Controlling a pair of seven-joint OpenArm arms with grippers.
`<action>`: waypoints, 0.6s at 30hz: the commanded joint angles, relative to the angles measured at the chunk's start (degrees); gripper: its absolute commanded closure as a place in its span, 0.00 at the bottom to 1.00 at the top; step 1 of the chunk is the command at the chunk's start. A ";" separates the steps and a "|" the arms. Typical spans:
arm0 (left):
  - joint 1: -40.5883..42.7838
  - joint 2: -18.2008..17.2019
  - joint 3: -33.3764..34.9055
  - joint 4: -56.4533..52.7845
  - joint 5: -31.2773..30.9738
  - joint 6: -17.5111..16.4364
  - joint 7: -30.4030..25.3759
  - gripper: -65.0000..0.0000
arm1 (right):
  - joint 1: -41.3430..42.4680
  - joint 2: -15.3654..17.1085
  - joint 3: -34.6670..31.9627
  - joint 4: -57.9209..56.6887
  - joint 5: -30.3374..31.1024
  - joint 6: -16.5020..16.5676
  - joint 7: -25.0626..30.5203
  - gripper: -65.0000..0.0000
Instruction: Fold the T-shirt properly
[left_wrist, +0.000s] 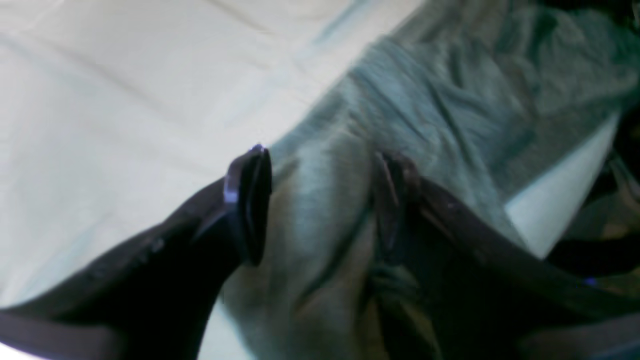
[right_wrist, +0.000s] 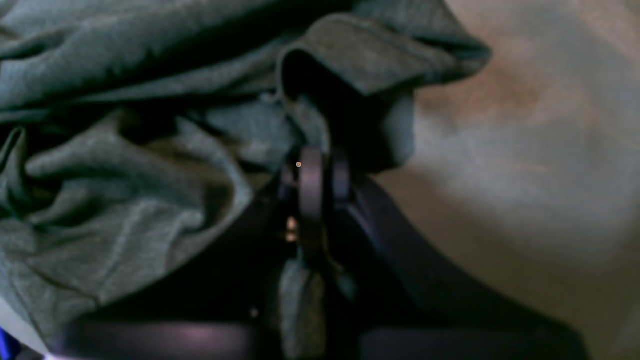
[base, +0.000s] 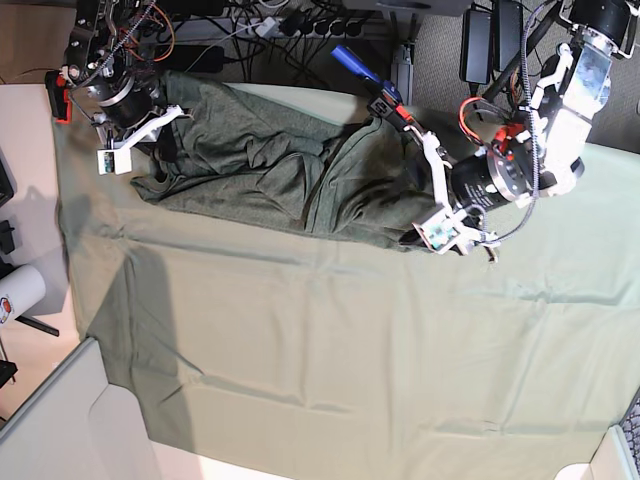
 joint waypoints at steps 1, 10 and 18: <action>-0.59 0.02 -1.01 0.98 -1.27 -1.03 -1.05 0.46 | 0.31 1.09 1.68 0.74 -0.39 0.00 1.68 1.00; 1.29 0.00 -5.68 0.98 -3.34 -3.13 1.51 0.46 | 0.26 3.93 10.86 0.74 1.22 0.02 1.57 1.00; 5.64 0.02 -5.86 0.74 -1.55 -3.41 1.01 0.46 | 0.46 3.80 11.61 1.99 11.21 0.07 -1.66 1.00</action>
